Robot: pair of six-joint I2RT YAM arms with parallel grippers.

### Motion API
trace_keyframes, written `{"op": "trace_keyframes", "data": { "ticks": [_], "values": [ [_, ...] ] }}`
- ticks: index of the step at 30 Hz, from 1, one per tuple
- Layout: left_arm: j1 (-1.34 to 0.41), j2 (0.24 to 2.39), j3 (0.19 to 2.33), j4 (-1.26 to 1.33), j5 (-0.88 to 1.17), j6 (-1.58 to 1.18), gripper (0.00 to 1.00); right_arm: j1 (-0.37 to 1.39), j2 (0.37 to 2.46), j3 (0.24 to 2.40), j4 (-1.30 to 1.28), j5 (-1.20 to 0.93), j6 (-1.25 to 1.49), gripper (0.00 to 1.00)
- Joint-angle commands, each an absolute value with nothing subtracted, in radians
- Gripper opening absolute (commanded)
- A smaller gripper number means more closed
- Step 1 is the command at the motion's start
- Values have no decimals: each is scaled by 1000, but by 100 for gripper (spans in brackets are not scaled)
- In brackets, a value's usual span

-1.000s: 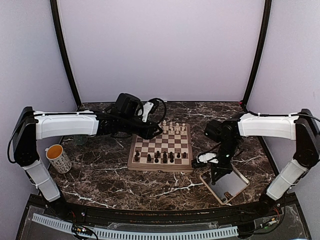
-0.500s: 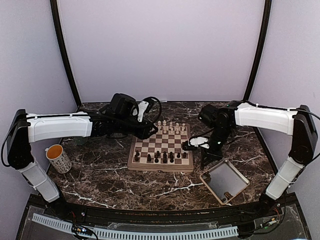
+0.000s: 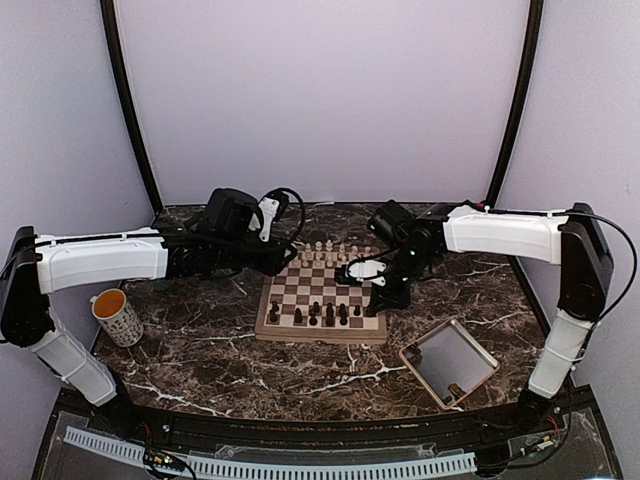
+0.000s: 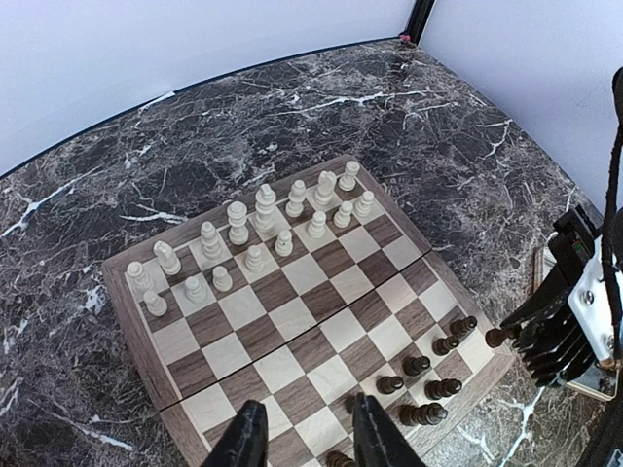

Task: Set up the chess pieces on the board
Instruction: Place the rook at a8.

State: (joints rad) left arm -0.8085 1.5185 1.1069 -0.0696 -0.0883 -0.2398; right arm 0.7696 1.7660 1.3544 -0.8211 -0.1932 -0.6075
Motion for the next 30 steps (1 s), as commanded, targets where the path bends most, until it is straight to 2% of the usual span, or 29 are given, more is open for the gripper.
{"op": "trace_keyframes", "data": {
  "ticks": [1,30],
  "values": [
    [-802,1474,1084,-86,-121,-252,33,801,1784,1336,-758,-146,-604,5],
    [-801,1486,1085,-88,-112,-251,33,834,1844,1302,-784,-147,-642,7]
  ]
}}
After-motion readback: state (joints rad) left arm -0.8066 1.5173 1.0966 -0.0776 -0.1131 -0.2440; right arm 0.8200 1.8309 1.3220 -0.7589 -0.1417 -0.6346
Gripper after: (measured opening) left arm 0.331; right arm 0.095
